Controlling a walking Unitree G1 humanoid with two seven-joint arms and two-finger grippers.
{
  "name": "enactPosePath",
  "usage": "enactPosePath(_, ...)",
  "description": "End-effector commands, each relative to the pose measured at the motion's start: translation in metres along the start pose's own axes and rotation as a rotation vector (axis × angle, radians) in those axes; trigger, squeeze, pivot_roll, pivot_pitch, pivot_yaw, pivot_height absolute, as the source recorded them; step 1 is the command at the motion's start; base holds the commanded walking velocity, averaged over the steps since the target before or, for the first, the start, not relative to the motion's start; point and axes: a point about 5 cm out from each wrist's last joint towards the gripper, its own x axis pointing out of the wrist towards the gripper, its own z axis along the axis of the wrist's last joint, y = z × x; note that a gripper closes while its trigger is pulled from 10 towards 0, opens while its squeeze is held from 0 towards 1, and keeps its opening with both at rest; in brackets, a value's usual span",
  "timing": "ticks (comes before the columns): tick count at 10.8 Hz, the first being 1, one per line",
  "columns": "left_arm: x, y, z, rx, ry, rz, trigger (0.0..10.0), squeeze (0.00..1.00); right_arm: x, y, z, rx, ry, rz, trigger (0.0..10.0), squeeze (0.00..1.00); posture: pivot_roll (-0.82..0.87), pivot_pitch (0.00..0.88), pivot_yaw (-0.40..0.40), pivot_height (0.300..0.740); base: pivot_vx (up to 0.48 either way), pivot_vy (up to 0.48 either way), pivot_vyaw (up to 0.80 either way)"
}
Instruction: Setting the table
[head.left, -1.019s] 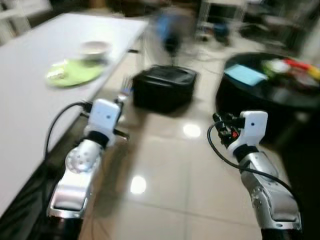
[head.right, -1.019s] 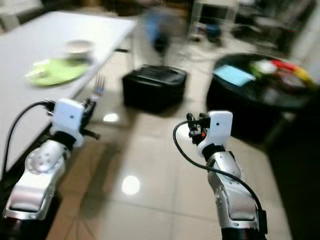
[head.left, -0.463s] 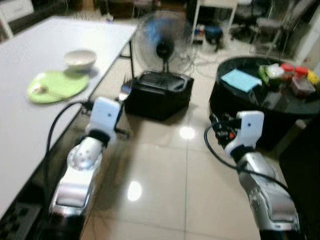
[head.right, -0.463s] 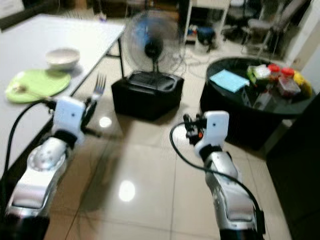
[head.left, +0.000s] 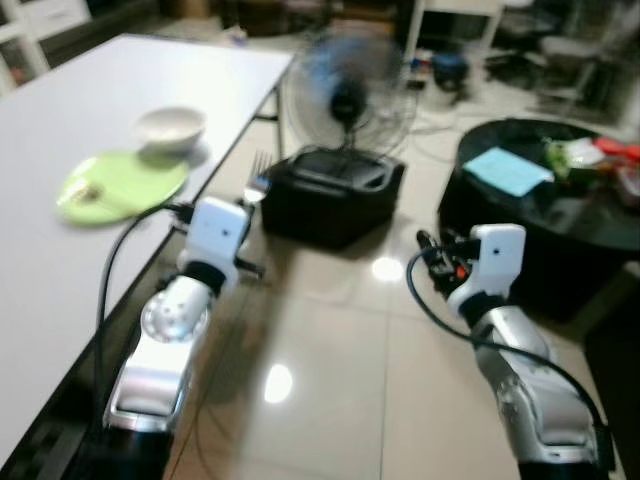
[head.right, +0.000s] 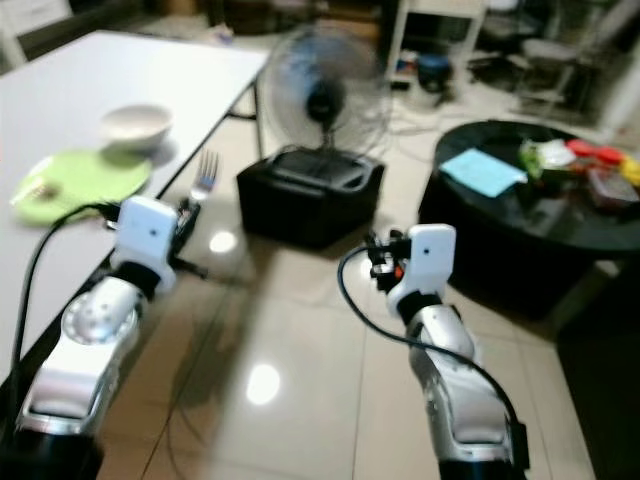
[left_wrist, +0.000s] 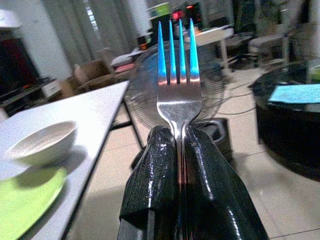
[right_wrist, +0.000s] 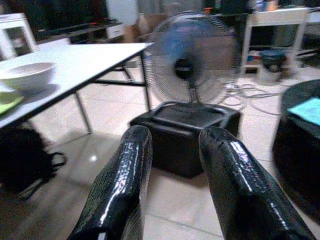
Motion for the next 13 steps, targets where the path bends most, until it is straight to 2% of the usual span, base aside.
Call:
enactPosePath(1, 0.003, -0.008, 0.006, 0.001, -0.026, -0.030, 10.0, 0.00, -0.004, -0.011, 0.001, -0.005, 0.000, -0.044, 10.0, 0.00, 0.03, 0.000, -0.006, 0.740, 0.428, 0.000, 0.00)
enactPosePath(8, 0.004, -0.008, 0.007, 0.007, -0.025, -0.037, 10.0, 0.00, -0.006, -0.013, 0.001, 0.000, -0.001, -0.063, 10.0, 0.00, 0.03, 0.000, 0.003, 0.740, 0.428, 0.000, -0.80)
enactPosePath(10, 0.003, -0.007, 0.007, 0.009, -0.025, -0.035, 10.0, 0.00, -0.005, -0.012, 0.002, -0.010, -0.002, -0.046, 10.0, 0.00, 0.04, 0.000, 0.002, 0.740, 0.429, 0.000, -0.30)
enactPosePath(12, 0.000, -0.005, 0.007, 0.014, -0.020, -0.026, 10.0, 0.00, -0.005, 0.002, 0.001, -0.042, 0.017, 0.085, 10.0, 0.00, 0.04, 0.000, -0.001, 0.740, 0.428, 0.000, 0.00)
enactPosePath(13, -0.005, 0.001, 0.008, 0.023, -0.019, -0.006, 10.0, 0.00, -0.008, 0.020, -0.001, -0.100, 0.033, 0.242, 10.0, 0.00, 0.04, 0.000, -0.001, 0.740, 0.428, 0.000, 0.80)
